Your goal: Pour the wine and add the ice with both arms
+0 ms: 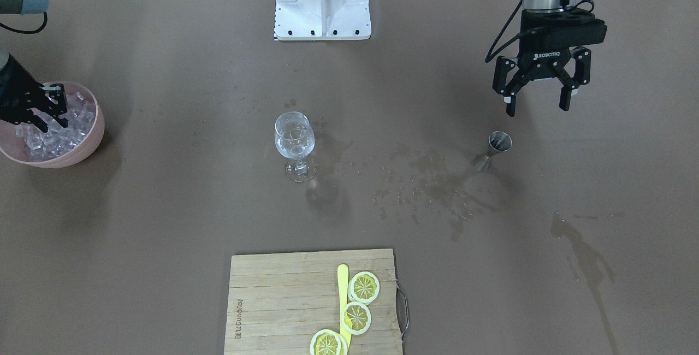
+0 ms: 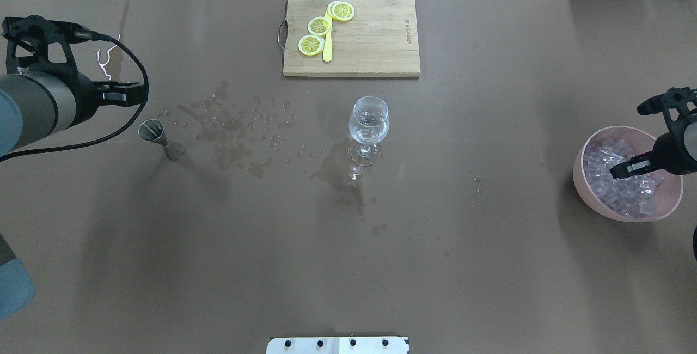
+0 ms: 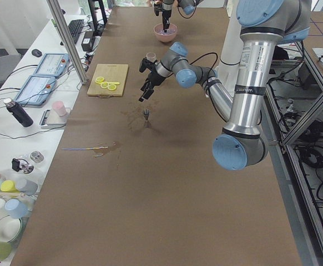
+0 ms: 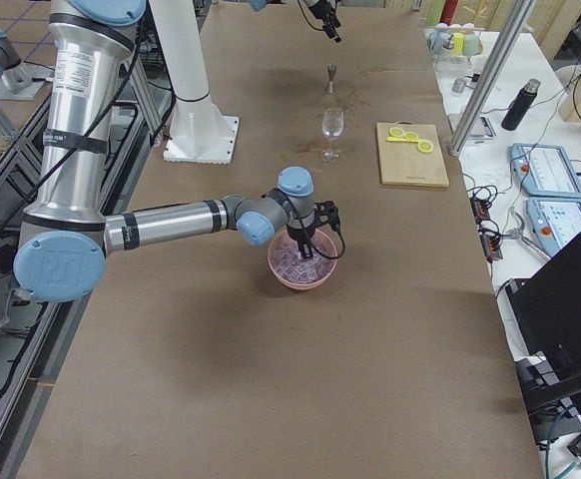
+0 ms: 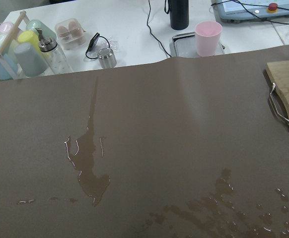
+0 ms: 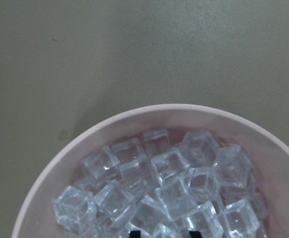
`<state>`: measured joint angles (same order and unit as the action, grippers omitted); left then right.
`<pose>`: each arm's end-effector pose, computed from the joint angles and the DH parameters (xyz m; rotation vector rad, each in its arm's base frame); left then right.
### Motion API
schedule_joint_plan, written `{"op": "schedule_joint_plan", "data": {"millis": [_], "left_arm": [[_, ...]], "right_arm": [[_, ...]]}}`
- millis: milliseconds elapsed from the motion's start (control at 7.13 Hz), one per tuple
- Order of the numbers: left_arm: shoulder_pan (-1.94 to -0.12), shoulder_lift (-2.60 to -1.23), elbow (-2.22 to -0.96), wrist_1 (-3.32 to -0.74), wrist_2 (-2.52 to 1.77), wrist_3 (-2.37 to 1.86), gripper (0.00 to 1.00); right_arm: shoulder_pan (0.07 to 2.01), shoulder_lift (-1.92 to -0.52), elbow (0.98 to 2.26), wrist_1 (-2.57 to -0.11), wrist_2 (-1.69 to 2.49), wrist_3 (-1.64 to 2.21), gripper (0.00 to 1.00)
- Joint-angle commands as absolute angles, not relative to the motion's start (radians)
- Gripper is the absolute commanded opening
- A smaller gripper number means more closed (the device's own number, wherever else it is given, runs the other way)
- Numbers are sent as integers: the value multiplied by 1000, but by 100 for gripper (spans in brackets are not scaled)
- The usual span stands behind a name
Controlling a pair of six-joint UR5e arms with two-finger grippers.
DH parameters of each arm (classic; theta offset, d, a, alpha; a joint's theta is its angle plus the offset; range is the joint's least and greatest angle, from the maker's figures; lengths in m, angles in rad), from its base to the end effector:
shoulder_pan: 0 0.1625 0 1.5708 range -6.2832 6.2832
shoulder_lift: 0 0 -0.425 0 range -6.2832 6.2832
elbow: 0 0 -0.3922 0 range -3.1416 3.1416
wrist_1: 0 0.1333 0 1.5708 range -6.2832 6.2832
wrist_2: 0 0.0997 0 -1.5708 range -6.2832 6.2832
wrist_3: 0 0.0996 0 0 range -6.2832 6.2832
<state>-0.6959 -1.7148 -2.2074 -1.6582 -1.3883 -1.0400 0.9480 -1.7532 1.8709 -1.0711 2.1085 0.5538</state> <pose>0.2704 -0.4231 0.2943 0.6393 0.6107 -0.2334 -0.1917 -0.4080 0.5464 0.2125 -0.7680 -0.2313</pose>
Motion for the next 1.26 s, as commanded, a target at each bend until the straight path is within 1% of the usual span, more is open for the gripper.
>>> {"op": "schedule_joint_plan", "data": {"millis": [0,281,421,561,701,842,982,1122], "left_arm": [[-696,-1713,-2207,-1658,-1388,-1040,98],[-698,-1713,-2207,-1658,-1391,-1040,98],[-740,-1716,-2207,-1660,-1441,-1040,98],[-855,-1718,-2198,-1657,-1618,-944,98],[-982,-1732,-2153,-1657,-1728,-764,98],[-1082,-1750,-2082,-1660,-1855,-714,98],[-1141,-1773,-2028,-1666,-1923,-630,98],[-1152,-1775,-1982,-1660,-1918,-582,98]], "right_arm": [[951,-1752,1873,-1071,2118,554,0],[1018,-1747,1900,-1080,2193,555,0],[1047,-1726,1904,-1088,2263,563,0],[1093,-1677,1922,-1138,2310,568,0],[1129,-1613,1969,-1243,2353,568,0],[1131,-1558,2014,-1317,2359,572,0],[1131,-1473,2023,-1340,2359,672,0],[1126,-1392,2020,-1344,2361,786,0]]}}
